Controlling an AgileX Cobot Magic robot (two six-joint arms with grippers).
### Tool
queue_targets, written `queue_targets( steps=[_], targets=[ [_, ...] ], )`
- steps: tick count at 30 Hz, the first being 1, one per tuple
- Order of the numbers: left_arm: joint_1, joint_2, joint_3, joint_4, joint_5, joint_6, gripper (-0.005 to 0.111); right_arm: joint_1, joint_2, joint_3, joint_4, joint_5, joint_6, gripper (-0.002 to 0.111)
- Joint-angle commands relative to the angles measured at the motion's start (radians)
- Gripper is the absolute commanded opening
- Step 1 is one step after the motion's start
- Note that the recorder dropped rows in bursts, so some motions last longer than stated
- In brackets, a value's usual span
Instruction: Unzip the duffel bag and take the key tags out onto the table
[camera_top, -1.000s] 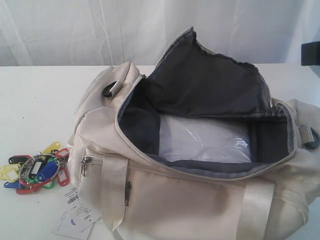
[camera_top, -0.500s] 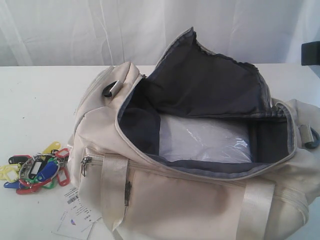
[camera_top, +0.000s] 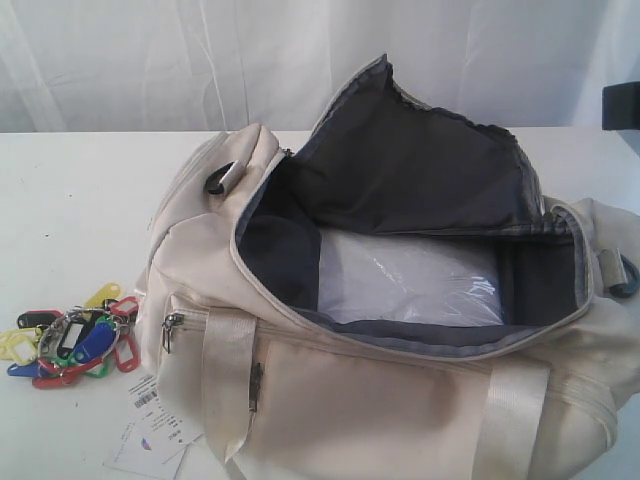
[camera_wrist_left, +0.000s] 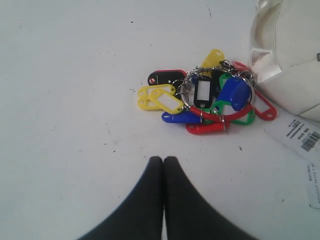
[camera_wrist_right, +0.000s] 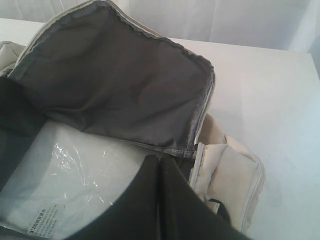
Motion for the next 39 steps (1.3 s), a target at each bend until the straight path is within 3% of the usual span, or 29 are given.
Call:
queue_targets(
  steps=[1, 7, 12, 20, 30, 33, 39],
  targets=[
    [0.004, -0.005, 0.006, -0.011, -0.01, 0.0, 0.0, -0.004, -0.003, 0.003, 0.001, -0.01, 0.003, 0.0],
    [0.004, -0.005, 0.006, -0.021, -0.086, 0.0, 0.0, -0.004, -0.003, 0.003, 0.001, -0.01, 0.003, 0.0],
    [0.004, -0.005, 0.006, -0.148, -0.154, 0.0, 0.0, -0.004, -0.003, 0.003, 0.001, -0.01, 0.003, 0.0],
    [0.004, -0.005, 0.006, -0.128, -0.159, 0.005, 0.0, -0.004, -0.003, 0.003, 0.001, -0.008, 0.003, 0.0],
    [0.002, -0.005, 0.006, -0.061, -0.268, 0.086, 0.0, -0.004, -0.003, 0.003, 0.001, -0.008, 0.003, 0.0],
    [0.0, -0.005, 0.006, 0.045, -0.224, 0.086, 0.0, -0.004, -0.003, 0.003, 0.001, -0.01, 0.003, 0.0],
    [-0.042, -0.005, 0.006, 0.047, -0.086, 0.016, 0.0, -0.004, -0.003, 0.003, 0.001, -0.01, 0.003, 0.0]
  ],
)
